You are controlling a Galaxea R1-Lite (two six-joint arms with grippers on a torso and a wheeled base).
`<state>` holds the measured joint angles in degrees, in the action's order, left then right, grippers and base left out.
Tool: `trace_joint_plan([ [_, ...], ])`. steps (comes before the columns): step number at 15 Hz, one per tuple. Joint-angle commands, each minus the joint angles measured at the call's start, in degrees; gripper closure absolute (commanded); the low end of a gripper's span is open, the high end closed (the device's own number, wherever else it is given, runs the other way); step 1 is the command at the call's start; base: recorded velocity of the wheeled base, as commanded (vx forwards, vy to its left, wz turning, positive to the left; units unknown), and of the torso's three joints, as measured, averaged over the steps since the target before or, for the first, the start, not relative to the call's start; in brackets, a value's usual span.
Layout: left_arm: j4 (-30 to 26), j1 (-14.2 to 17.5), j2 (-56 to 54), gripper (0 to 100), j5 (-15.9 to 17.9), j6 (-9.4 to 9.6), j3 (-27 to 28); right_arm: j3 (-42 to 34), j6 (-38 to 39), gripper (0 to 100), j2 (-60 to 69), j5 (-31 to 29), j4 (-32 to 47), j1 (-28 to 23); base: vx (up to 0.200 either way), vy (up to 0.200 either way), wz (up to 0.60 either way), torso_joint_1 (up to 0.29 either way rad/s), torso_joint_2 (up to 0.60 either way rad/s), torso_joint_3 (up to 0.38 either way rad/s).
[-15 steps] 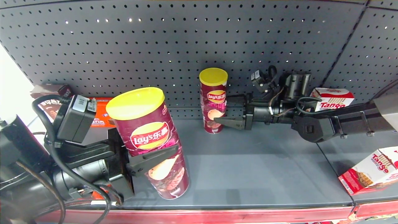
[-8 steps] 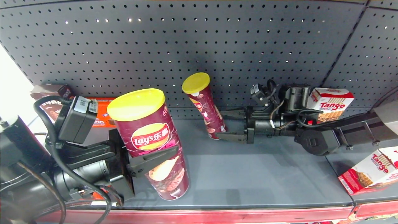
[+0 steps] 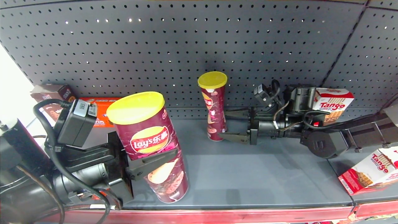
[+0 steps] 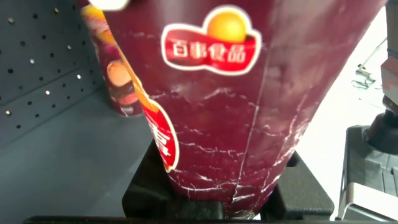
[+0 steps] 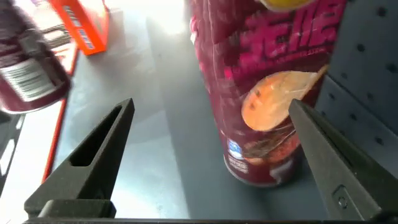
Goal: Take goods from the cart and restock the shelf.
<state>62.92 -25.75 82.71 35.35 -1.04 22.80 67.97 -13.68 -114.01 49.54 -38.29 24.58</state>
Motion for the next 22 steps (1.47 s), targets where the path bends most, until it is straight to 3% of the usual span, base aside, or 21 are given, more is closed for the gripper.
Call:
trace_joint_plan([
  [1, 0.01, -0.01, -0.18, 100, -0.02, -0.02, -0.56, -0.04, -0.03, 0, -0.34, -1.38, -0.03, -0.58, 0.000, 0.000, 0.00, 0.000, 0.00, 0.000],
  [6, 0.01, -0.09, -0.10, 100, -0.02, -0.02, -0.56, 1.90, -0.03, 0, -3.15, -4.63, -1.26, -1.20, 0.000, 0.000, 0.00, 0.000, 0.00, 0.000],
  [16, 0.01, -0.09, -0.10, 100, -0.02, 0.07, -1.79, 16.49, 0.67, 0, -13.61, -3.40, -1.17, 1.62, 0.000, 0.000, 0.00, 0.000, 0.00, 0.000],
  [17, 0.01, -0.01, -0.10, 100, -0.02, 0.07, -2.05, 16.49, 0.85, 100, -13.70, -1.99, -1.26, 1.70, 0.000, 0.000, 0.00, 0.000, 0.00, 0.000],
  [22, 0.01, -0.01, -0.18, 100, -0.11, -0.02, -2.23, 14.91, 0.93, 100, -11.33, -2.17, -0.91, 2.85, 0.000, 0.000, 0.00, 0.000, 0.00, 0.000],
])
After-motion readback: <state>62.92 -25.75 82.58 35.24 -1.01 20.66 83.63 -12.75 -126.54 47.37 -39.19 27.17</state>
